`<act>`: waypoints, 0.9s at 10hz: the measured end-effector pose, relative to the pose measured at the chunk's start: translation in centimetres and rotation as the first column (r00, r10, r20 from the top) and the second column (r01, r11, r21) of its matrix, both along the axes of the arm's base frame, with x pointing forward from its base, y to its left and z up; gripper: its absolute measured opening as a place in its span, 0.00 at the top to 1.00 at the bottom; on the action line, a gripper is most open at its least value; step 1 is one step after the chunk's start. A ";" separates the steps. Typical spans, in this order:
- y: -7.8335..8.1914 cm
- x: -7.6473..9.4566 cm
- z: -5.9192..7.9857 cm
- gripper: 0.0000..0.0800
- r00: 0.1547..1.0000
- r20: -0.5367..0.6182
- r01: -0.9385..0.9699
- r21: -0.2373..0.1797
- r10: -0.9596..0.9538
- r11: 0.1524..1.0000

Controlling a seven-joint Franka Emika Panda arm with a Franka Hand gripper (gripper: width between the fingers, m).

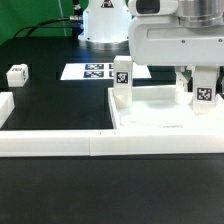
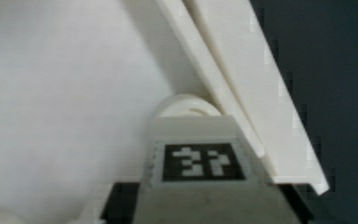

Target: Assemble square table

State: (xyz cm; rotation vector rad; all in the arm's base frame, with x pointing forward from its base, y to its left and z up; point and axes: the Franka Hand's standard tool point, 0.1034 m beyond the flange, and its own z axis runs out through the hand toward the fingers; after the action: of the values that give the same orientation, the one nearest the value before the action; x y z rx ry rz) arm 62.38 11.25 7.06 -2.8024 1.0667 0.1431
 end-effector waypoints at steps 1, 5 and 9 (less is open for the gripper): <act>0.0 -0.1 0.0 0.64 0.990 0.007 0.139 -0.008 -0.139 0.990; -0.1 0.2 0.0 0.64 0.778 0.032 0.626 0.038 -0.627 0.779; 1.0 0.2 0.0 0.41 0.717 0.010 0.696 0.048 -0.697 0.716</act>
Offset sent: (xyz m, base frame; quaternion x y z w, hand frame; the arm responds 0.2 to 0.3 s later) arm -0.0118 0.0099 -0.0218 0.0531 -0.0019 0.3491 0.9356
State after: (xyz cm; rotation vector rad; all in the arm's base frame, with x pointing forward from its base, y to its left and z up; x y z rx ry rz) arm 62.55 12.25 7.08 -2.1455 1.9931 0.0364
